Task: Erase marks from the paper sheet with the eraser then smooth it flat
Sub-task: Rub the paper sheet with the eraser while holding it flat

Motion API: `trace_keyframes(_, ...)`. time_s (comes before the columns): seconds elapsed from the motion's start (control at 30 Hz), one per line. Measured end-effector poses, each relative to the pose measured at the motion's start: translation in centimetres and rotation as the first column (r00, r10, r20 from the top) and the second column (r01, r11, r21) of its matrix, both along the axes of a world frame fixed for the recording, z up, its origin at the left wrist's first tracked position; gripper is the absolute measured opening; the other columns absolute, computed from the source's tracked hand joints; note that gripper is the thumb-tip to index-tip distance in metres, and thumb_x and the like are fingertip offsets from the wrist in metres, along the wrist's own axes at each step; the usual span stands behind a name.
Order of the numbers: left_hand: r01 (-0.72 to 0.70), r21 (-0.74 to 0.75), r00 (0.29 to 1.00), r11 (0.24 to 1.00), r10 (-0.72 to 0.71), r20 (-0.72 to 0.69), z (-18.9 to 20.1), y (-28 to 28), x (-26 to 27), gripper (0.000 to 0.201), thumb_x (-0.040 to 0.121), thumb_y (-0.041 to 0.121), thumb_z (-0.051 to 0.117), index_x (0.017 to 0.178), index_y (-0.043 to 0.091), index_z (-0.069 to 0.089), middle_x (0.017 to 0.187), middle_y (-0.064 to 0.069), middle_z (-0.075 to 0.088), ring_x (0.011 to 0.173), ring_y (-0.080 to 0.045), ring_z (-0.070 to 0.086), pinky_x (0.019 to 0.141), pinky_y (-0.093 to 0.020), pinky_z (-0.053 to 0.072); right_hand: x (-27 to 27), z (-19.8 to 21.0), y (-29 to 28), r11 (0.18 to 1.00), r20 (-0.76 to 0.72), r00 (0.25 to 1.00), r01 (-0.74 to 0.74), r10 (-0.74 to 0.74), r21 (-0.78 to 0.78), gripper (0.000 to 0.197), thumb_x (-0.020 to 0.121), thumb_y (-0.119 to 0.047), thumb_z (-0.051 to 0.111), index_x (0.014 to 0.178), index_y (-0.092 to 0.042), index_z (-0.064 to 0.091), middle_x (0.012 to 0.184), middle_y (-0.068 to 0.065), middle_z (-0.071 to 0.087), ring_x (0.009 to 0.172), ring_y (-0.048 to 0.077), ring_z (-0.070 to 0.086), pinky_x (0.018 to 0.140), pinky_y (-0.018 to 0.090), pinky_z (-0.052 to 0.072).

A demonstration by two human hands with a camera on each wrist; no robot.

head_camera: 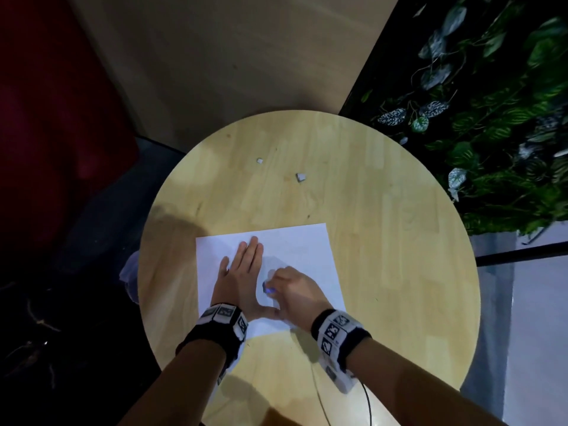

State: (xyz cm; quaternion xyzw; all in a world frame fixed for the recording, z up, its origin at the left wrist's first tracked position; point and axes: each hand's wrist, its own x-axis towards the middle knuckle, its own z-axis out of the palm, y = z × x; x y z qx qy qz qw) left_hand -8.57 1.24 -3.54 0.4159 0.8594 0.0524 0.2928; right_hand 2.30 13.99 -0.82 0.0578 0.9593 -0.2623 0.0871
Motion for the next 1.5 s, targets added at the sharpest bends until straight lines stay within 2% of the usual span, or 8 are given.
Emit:
trace_keyframes(0.17,-0.001,-0.018,1.0,1.0,0.002,0.012,0.1,0.0,0.0,0.15,0.054,0.092,0.059,0.154,0.017,-0.022,0.159,0.005,-0.035,0.149,-0.016,-0.024,0.122,-0.048,0.002,-3.5,-0.6,1.6,0.972,-0.085,0.969,0.235,-0.232,0.023,0.018,0.074,-0.001,0.069,0.087,-0.012,0.074,0.086,0.005,0.066,0.083,0.029,0.06,0.062,0.035,0.054)
trace_keyframes(0.4,-0.017,0.005,1.0,1.0,0.017,-0.008,-0.1,0.0,0.1,0.15,0.051,0.094,0.057,0.157,0.019,-0.016,0.161,0.006,-0.03,0.151,-0.016,-0.02,0.121,-0.049,0.005,0.1,-0.2,0.3,0.999,-0.043,0.998,-0.036,0.034,-0.034,0.008,0.082,-0.022,0.065,0.085,-0.016,0.07,0.089,-0.001,0.063,0.085,0.022,0.058,0.064,0.033,0.053)
trace_keyframes(0.57,-0.016,-0.003,1.0,1.0,0.016,0.017,-0.1,-0.1,0.1,0.15,0.051,0.093,0.06,0.156,0.019,-0.019,0.16,0.006,-0.033,0.15,-0.016,-0.023,0.121,-0.049,0.0,-4.1,-0.8,1.3,0.958,-0.114,0.951,0.287,-0.288,-0.027,0.013,0.085,-0.01,0.059,0.089,-0.009,0.071,0.085,0.007,0.063,0.08,0.029,0.057,0.066,0.04,0.053)
trace_keyframes(0.73,-0.02,0.007,1.0,1.0,0.02,0.003,0.1,-0.1,0.1,0.145,0.056,0.087,0.062,0.156,0.02,-0.018,0.16,0.006,-0.031,0.15,-0.015,-0.022,0.122,-0.05,0.004,-1.3,0.7,-0.6,0.995,-0.03,0.999,0.039,-0.042,-0.092,0.027,0.082,-0.027,0.047,0.084,-0.011,0.069,0.083,0.005,0.061,0.079,0.025,0.056,0.066,0.033,0.051)
trace_keyframes(0.9,-0.022,-0.025,1.0,0.999,0.022,0.019,-0.1,0.0,0.1,0.15,0.051,0.091,0.062,0.156,0.021,-0.02,0.158,0.008,-0.036,0.148,-0.014,-0.026,0.122,-0.049,-0.001,-5.8,-0.5,2.3,0.956,-0.074,0.953,0.294,-0.292,0.017,0.015,0.085,-0.006,0.057,0.084,-0.009,0.071,0.084,0.009,0.063,0.079,0.031,0.058,0.067,0.039,0.052)
trace_keyframes(1.07,-0.027,-0.003,1.0,1.0,0.027,-0.011,0.0,0.0,0.2,0.145,0.056,0.087,0.064,0.157,0.02,-0.015,0.161,0.006,-0.028,0.151,-0.016,-0.02,0.122,-0.051,0.005,-0.5,1.0,-1.3,0.996,-0.054,0.996,0.064,-0.067,-0.06,0.028,0.081,-0.029,0.048,0.08,-0.01,0.07,0.078,0.004,0.061,0.072,0.024,0.055,0.06,0.028,0.049)
trace_keyframes(1.3,-0.007,-0.037,1.0,0.999,0.007,0.014,0.1,0.1,0.1,0.149,0.053,0.092,0.06,0.155,0.02,-0.022,0.159,0.005,-0.035,0.148,-0.016,-0.026,0.122,-0.05,-0.001,-5.4,-0.5,1.8,0.963,-0.099,0.959,0.268,-0.265,0.01,0.011,0.084,-0.006,0.059,0.082,-0.006,0.069,0.081,0.01,0.062,0.077,0.032,0.057,0.065,0.039,0.052)
trace_keyframes(1.5,-0.032,0.006,0.999,0.999,0.032,-0.012,0.3,0.0,0.2,0.142,0.059,0.084,0.064,0.156,0.019,-0.016,0.161,0.005,-0.029,0.15,-0.016,-0.02,0.123,-0.05,0.002,-2.3,0.8,-0.3,0.999,0.005,1.0,-0.013,0.014,-0.044,0.013,0.081,-0.012,0.055,0.078,-0.009,0.068,0.077,0.007,0.059,0.075,0.027,0.056,0.06,0.037,0.051)
